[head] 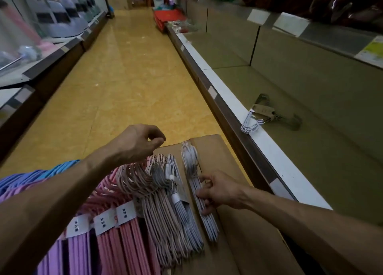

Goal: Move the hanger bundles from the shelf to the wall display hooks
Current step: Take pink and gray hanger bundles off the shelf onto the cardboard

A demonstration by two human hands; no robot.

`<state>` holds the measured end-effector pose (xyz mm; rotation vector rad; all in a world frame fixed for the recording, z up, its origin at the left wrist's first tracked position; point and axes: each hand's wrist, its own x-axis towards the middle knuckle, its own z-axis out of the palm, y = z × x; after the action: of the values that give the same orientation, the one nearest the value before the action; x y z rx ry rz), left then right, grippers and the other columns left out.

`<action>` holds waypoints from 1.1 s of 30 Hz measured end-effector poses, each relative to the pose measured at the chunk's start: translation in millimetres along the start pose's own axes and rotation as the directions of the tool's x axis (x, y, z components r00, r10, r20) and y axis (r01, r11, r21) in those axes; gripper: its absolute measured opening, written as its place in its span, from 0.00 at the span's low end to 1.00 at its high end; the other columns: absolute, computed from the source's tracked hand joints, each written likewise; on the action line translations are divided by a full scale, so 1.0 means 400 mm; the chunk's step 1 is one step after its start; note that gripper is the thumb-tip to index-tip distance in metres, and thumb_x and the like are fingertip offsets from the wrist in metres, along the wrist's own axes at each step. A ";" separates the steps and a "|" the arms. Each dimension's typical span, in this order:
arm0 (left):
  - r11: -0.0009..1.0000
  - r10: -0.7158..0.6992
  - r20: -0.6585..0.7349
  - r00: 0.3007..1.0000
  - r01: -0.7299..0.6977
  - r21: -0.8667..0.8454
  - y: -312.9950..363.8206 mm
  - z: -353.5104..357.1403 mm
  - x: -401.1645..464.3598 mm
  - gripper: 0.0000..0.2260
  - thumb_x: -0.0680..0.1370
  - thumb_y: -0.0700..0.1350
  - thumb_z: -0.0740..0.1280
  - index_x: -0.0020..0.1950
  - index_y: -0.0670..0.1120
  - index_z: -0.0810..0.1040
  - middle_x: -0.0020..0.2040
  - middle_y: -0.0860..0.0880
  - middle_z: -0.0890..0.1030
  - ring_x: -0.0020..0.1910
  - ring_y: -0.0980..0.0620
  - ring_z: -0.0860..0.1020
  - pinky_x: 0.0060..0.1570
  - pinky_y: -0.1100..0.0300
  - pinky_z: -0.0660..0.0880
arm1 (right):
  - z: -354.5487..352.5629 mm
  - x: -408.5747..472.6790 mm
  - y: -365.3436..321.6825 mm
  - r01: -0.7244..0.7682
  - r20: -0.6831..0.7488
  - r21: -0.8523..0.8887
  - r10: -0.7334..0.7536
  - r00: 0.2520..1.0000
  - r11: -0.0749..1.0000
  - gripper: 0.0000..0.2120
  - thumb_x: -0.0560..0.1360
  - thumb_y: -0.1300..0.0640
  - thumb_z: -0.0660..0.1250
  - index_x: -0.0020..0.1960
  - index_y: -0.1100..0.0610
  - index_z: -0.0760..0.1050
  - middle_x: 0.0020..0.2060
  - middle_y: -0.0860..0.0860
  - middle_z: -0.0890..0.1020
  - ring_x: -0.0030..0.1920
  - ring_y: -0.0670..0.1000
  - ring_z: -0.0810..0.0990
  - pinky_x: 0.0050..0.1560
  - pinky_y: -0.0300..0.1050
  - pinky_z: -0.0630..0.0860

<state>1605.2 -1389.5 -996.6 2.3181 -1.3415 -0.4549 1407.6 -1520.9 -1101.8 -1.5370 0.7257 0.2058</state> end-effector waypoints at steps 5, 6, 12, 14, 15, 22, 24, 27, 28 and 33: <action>0.998 0.046 0.071 0.996 -0.049 0.037 -0.007 0.013 -0.006 0.12 0.82 0.50 0.61 0.62 0.48 0.78 0.59 0.51 0.79 0.48 0.60 0.76 0.43 0.70 0.70 | 0.061 0.040 0.014 -0.037 -0.105 -0.106 0.026 0.994 0.994 0.24 0.79 0.64 0.66 0.73 0.58 0.66 0.46 0.60 0.80 0.39 0.53 0.80 0.43 0.54 0.85; 0.997 0.052 0.089 0.995 -0.056 0.044 -0.007 0.019 -0.007 0.12 0.82 0.51 0.62 0.62 0.48 0.77 0.58 0.51 0.79 0.49 0.59 0.77 0.44 0.69 0.71 | 0.071 0.046 0.017 -0.049 -0.111 -0.121 0.036 0.993 0.991 0.23 0.79 0.63 0.67 0.72 0.58 0.67 0.49 0.61 0.80 0.41 0.53 0.81 0.42 0.54 0.85; 0.969 0.119 0.219 0.968 -0.161 0.188 -0.002 0.070 -0.009 0.15 0.81 0.53 0.63 0.65 0.49 0.76 0.58 0.51 0.79 0.51 0.54 0.78 0.52 0.58 0.78 | 0.095 0.053 0.020 -0.045 -0.097 -0.160 0.030 0.995 0.986 0.20 0.79 0.64 0.66 0.70 0.59 0.68 0.46 0.58 0.79 0.39 0.50 0.79 0.37 0.46 0.84; 0.940 0.136 0.236 0.962 -0.201 0.277 0.001 0.081 -0.004 0.14 0.81 0.53 0.64 0.64 0.49 0.76 0.59 0.50 0.78 0.53 0.53 0.77 0.54 0.56 0.78 | 0.091 0.052 0.019 -0.047 -0.086 -0.162 0.033 0.996 0.986 0.20 0.79 0.63 0.66 0.70 0.59 0.68 0.44 0.57 0.79 0.39 0.50 0.80 0.38 0.46 0.84; 0.927 0.141 0.241 0.960 -0.213 0.308 0.003 0.084 0.000 0.14 0.81 0.53 0.63 0.64 0.49 0.76 0.60 0.50 0.77 0.54 0.53 0.77 0.55 0.55 0.78 | 0.088 0.052 0.019 -0.052 -0.081 -0.165 0.039 0.996 0.985 0.21 0.79 0.63 0.66 0.71 0.59 0.67 0.44 0.57 0.79 0.39 0.50 0.80 0.40 0.48 0.85; 0.932 0.160 0.243 0.957 -0.227 0.283 0.015 0.077 0.030 0.11 0.81 0.53 0.63 0.60 0.50 0.78 0.53 0.53 0.79 0.47 0.56 0.78 0.48 0.57 0.79 | 0.034 0.008 0.011 -0.029 -0.059 -0.230 0.016 0.998 0.973 0.20 0.80 0.56 0.66 0.69 0.55 0.68 0.51 0.58 0.83 0.43 0.52 0.85 0.45 0.49 0.85; 0.939 0.195 0.194 0.961 -0.241 0.247 0.022 0.080 0.039 0.11 0.81 0.52 0.63 0.58 0.49 0.79 0.51 0.53 0.80 0.46 0.57 0.78 0.47 0.59 0.79 | 0.001 -0.024 0.016 0.042 -0.079 -0.281 -0.067 0.995 0.959 0.17 0.80 0.55 0.65 0.67 0.54 0.70 0.51 0.54 0.82 0.45 0.52 0.85 0.45 0.47 0.84; 0.948 0.246 0.132 0.960 -0.267 0.176 0.050 0.095 0.050 0.11 0.82 0.50 0.63 0.58 0.48 0.80 0.52 0.53 0.81 0.46 0.60 0.78 0.43 0.69 0.75 | -0.061 -0.075 0.029 0.106 -0.129 -0.340 -0.158 0.979 0.934 0.12 0.81 0.53 0.64 0.63 0.53 0.73 0.50 0.50 0.81 0.46 0.50 0.84 0.44 0.44 0.84; 0.950 0.258 0.116 0.959 -0.274 0.153 0.064 0.102 0.056 0.11 0.82 0.50 0.63 0.58 0.48 0.81 0.52 0.53 0.81 0.46 0.60 0.78 0.42 0.71 0.73 | -0.085 -0.091 0.033 0.118 -0.147 -0.356 -0.180 0.972 0.927 0.11 0.81 0.53 0.64 0.62 0.53 0.74 0.50 0.50 0.81 0.45 0.50 0.84 0.43 0.44 0.84; 0.967 0.255 0.034 0.966 -0.256 0.001 0.142 0.143 0.096 0.09 0.82 0.49 0.63 0.57 0.50 0.81 0.49 0.56 0.81 0.48 0.62 0.78 0.40 0.72 0.72 | -0.208 -0.133 0.022 0.142 -0.368 -0.245 -0.227 0.901 0.959 0.07 0.81 0.57 0.64 0.56 0.57 0.78 0.43 0.54 0.83 0.38 0.50 0.84 0.34 0.39 0.80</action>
<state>1554.4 -1459.5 -1019.3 2.1095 -1.6322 -0.4094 1336.7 -1582.5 -1069.7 -1.8705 0.8860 -0.1836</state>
